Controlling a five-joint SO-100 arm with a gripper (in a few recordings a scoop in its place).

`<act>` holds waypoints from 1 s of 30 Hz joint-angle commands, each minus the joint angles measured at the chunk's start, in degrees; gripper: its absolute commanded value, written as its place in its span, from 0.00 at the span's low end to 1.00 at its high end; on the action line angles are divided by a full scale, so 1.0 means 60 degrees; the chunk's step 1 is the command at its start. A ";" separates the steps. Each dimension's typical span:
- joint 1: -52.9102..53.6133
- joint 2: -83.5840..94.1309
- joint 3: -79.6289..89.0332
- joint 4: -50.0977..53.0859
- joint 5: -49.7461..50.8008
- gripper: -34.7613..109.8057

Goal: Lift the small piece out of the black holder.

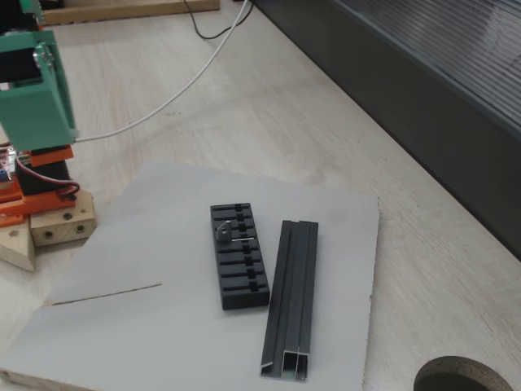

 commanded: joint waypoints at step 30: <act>-0.6782 -0.4482 0.1143 -0.4570 0.7603 0.36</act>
